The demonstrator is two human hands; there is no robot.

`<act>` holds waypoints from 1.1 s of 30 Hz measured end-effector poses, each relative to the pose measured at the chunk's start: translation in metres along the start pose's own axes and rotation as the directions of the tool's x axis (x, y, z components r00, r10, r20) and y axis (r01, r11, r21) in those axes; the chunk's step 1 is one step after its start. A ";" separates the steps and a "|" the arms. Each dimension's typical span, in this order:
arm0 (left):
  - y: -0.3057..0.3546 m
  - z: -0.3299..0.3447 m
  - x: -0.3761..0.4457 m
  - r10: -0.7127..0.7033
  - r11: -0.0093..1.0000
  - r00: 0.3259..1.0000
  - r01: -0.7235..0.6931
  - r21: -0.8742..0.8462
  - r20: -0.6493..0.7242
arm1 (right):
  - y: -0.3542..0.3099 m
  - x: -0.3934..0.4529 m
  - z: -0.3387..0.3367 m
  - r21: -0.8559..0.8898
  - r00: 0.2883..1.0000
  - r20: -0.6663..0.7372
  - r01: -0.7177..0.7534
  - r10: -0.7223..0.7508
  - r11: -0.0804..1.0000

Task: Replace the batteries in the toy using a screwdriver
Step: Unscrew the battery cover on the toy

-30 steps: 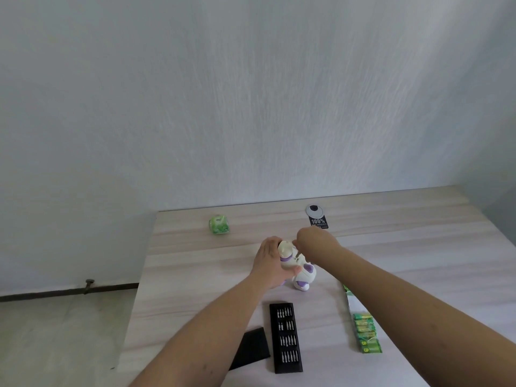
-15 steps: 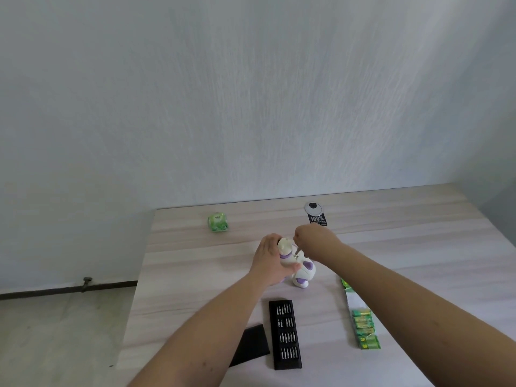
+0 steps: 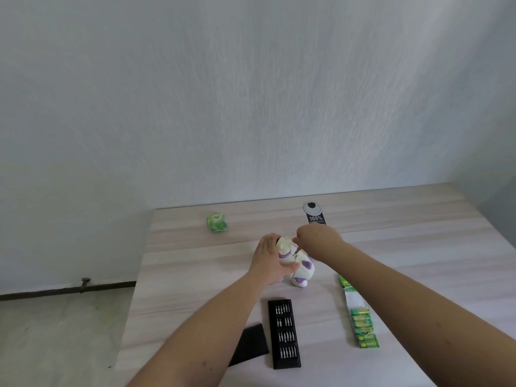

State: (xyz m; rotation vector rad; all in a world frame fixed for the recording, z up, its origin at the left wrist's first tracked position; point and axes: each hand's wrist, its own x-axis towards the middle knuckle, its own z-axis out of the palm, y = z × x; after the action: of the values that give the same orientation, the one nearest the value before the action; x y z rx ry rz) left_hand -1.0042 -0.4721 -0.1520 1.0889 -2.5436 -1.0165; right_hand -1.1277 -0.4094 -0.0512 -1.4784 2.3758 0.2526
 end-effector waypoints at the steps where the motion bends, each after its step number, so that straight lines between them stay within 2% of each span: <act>1: 0.000 0.000 0.000 -0.003 1.000 1.000 0.003 -0.001 0.003 | 0.000 0.000 0.000 -0.005 1.000 -0.002 0.017 -0.017 1.000; 11: 0.000 -0.001 0.000 -0.004 1.000 1.000 0.004 0.009 -0.005 | 0.001 -0.004 0.001 0.018 0.998 -0.017 0.059 -0.058 0.998; 19: 0.000 -0.001 0.000 -0.006 1.000 1.000 0.006 -0.002 0.004 | 0.001 -0.004 0.004 -0.113 0.994 -0.091 0.052 -0.062 0.992; 33: 0.000 0.000 0.000 -0.008 1.000 1.000 0.008 -0.014 -0.013 | 0.001 -0.002 0.008 -0.021 0.992 -0.094 0.080 -0.082 0.997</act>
State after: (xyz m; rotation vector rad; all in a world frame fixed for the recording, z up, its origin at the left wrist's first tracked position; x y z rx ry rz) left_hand -1.0042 -0.4722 -0.1519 1.0994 -2.5202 -1.0248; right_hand -1.1261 -0.4043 -0.0582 -1.6248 2.3849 0.1872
